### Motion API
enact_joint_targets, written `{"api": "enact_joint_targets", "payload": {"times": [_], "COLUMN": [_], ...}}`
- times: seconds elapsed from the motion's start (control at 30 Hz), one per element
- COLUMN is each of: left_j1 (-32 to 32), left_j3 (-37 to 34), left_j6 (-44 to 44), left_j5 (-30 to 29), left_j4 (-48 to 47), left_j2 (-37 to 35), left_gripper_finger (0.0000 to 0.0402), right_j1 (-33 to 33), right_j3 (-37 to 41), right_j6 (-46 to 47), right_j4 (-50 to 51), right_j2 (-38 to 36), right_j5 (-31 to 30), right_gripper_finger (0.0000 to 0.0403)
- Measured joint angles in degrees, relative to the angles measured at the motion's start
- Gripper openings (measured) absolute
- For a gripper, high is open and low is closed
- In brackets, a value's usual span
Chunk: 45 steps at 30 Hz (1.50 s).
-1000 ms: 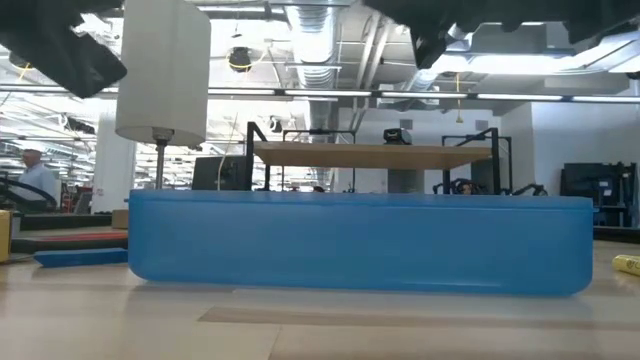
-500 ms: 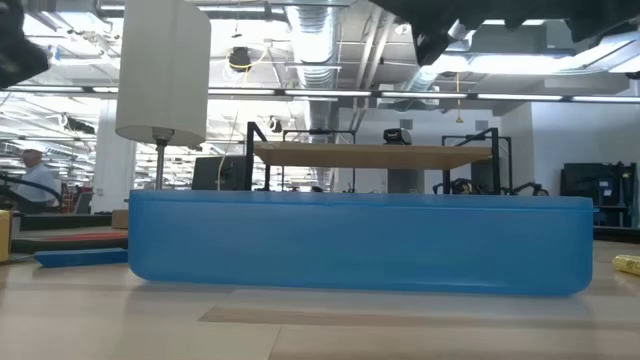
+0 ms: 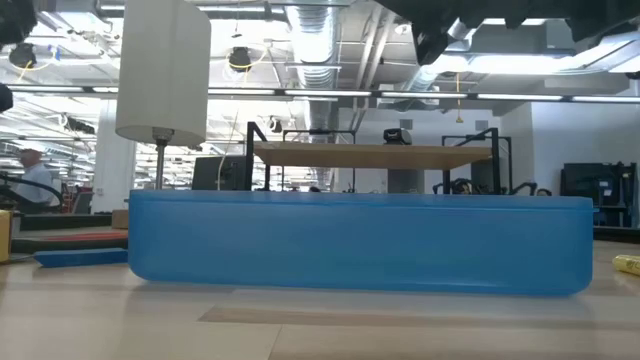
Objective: Pack school essentials
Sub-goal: Put the green sticky notes into the blue supply box
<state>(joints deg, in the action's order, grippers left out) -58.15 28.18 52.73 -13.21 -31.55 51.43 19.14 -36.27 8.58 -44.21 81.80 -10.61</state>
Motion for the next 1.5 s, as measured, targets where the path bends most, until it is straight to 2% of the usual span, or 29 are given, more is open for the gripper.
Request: {"api": "enact_joint_targets", "payload": {"times": [0.17,0.37,1.07,1.2,1.5], "left_j1": [0.3,1.6,4.5,4.5,4.6], "left_j3": [0.0,0.0,0.1,0.1,0.1], "left_j6": [-4.7,-6.7,-12.8,-13.1,-13.5], "left_j5": [2.5,5.1,10.3,10.2,11.1], "left_j4": [4.6,9.3,14.3,14.3,13.3], "left_j2": [7.3,14.7,24.9,26.1,26.3], "left_gripper_finger": [0.0190,0.0193,0.0190,0.0164,0.0061], "right_j1": [0.0,0.0,-0.1,-0.1,-0.1], "right_j3": [0.0,0.0,0.0,0.0,0.0], "right_j6": [0.0,0.0,0.4,0.5,0.6], "right_j4": [0.3,0.4,0.5,0.5,0.5], "right_j2": [0.0,0.0,0.0,0.0,0.0], "right_j5": [0.0,0.0,0.0,0.0,0.0], "right_gripper_finger": [0.0118,0.0118,0.0118,0.0118,0.0118]}}
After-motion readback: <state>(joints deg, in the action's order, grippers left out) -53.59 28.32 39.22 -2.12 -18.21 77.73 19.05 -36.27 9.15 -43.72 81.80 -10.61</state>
